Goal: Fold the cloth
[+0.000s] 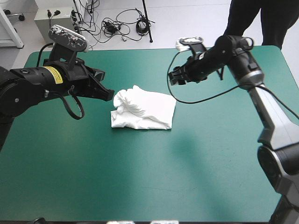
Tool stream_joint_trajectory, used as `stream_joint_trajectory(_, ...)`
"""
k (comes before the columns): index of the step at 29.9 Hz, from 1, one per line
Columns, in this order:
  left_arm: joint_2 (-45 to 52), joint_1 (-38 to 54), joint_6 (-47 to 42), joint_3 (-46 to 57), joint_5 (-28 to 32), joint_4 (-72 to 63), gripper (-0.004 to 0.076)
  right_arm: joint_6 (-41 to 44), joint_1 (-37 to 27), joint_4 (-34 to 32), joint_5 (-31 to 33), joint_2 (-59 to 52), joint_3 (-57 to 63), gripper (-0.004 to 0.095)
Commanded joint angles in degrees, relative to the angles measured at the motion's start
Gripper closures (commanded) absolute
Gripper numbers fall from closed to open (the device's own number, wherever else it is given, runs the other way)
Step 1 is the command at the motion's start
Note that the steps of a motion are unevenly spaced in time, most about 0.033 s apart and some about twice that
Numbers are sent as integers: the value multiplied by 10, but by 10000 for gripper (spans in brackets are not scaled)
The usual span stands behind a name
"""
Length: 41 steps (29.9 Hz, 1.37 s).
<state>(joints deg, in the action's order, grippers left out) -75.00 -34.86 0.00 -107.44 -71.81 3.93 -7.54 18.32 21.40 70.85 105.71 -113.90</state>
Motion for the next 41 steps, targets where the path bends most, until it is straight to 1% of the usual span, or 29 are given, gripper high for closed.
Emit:
stream_joint_trajectory(1,15,-4,-5,-12,-21,-16,733,11,-24,-45,6,-94,46,306)
stream_joint_trajectory(4,15,-4,0,-12,-21,-18,733,11,-42,-41,3,-116,119,305)
stream_joint_trajectory(6,15,-4,0,-12,-21,-15,733,-4,-53,-21,-14,-116,162,303)
stream_joint_trajectory(8,15,-4,0,-12,-21,-15,733,-30,-59,19,-48,-108,205,302)
stream_joint_trajectory(11,15,-4,0,-12,-21,-15,733,-71,-62,103,-110,-83,259,299)
stream_joint_trajectory(17,15,-4,0,-12,-21,-15,733,-146,-62,231,-146,-1,270,298)
stream_joint_trajectory(20,15,-4,0,-12,-21,-15,733,-161,-62,261,-163,25,270,298)
stream_joint_trajectory(26,15,-4,-4,-12,-21,-16,733,-201,-62,323,-167,65,269,298)
stream_joint_trajectory(32,15,-4,-8,-12,-21,-20,733,-229,-61,370,-161,97,269,299)
stream_joint_trajectory(36,15,-4,-11,-12,-21,-22,733,-242,-48,376,-147,113,269,303)
stream_joint_trajectory(37,15,-4,-14,-12,-21,-23,733,-247,-43,376,-143,116,269,319)
stream_joint_trajectory(38,15,-4,-14,-12,-21,-24,733,-252,-38,376,-138,120,269,360)
stream_joint_trajectory(39,15,-4,-14,-12,-21,-24,733,-256,-34,376,-137,125,269,423)
stream_joint_trajectory(41,15,-4,-14,-12,-21,-24,733,-267,-23,370,-137,130,269,588)
